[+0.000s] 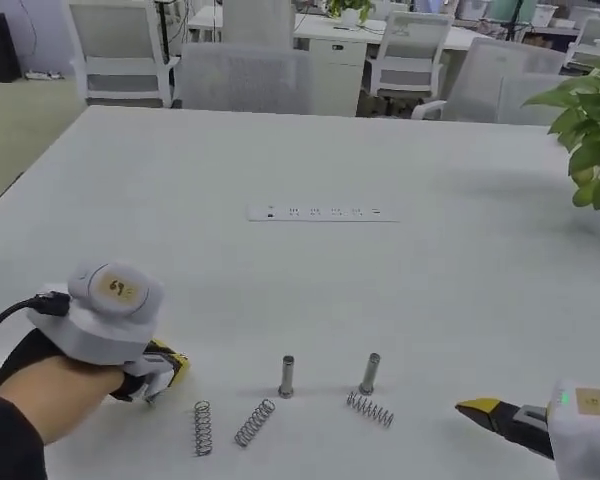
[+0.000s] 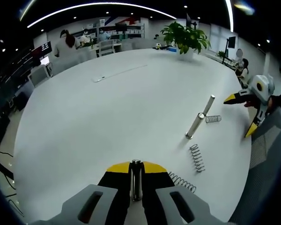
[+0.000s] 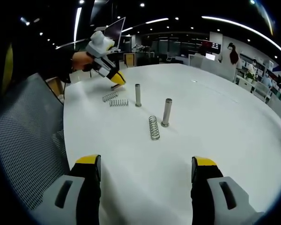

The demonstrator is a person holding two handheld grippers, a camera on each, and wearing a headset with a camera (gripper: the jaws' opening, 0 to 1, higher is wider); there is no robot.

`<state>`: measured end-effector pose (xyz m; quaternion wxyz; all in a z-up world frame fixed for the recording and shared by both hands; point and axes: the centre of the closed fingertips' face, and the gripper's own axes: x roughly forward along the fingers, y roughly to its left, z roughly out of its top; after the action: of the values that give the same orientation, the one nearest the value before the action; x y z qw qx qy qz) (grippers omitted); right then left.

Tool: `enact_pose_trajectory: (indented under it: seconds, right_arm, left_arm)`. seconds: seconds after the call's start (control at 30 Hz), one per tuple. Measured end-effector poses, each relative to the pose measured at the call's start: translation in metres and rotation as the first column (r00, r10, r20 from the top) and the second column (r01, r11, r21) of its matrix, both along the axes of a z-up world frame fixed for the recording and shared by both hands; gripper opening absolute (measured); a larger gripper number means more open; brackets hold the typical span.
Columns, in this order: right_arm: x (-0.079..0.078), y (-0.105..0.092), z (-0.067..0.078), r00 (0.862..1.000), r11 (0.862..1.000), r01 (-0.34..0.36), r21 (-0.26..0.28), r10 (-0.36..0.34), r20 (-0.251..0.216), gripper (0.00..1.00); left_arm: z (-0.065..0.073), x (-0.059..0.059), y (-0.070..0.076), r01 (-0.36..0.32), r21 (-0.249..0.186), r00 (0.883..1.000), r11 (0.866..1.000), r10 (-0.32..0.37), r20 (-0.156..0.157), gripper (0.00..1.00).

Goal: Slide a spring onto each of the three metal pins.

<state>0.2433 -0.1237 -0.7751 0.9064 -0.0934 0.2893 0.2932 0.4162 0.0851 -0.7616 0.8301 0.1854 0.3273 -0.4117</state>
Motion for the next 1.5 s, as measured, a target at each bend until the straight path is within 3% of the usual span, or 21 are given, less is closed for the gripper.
enact_pose_trajectory:
  seconds: [0.57, 1.07, 1.5]
  right_arm:
    - [-0.001, 0.003, 0.001, 1.000, 1.000, -0.016, -0.006, 0.016, 0.002, 0.78]
    - [-0.002, 0.002, 0.000, 1.000, 1.000, -0.019, -0.016, 0.019, -0.007, 0.78]
    - [-0.003, 0.001, -0.001, 1.000, 1.000, -0.017, -0.022, 0.017, -0.012, 0.78]
  left_arm:
    - [0.015, -0.013, 0.006, -0.009, -0.051, 1.000, 0.999, 0.010, 0.016, 0.00]
    - [0.017, -0.016, 0.015, -0.065, -0.128, 0.998, 0.990, 0.063, -0.017, 0.00]
    - [0.022, -0.022, 0.012, -0.070, -0.161, 0.998, 0.984, 0.068, -0.015, 0.00]
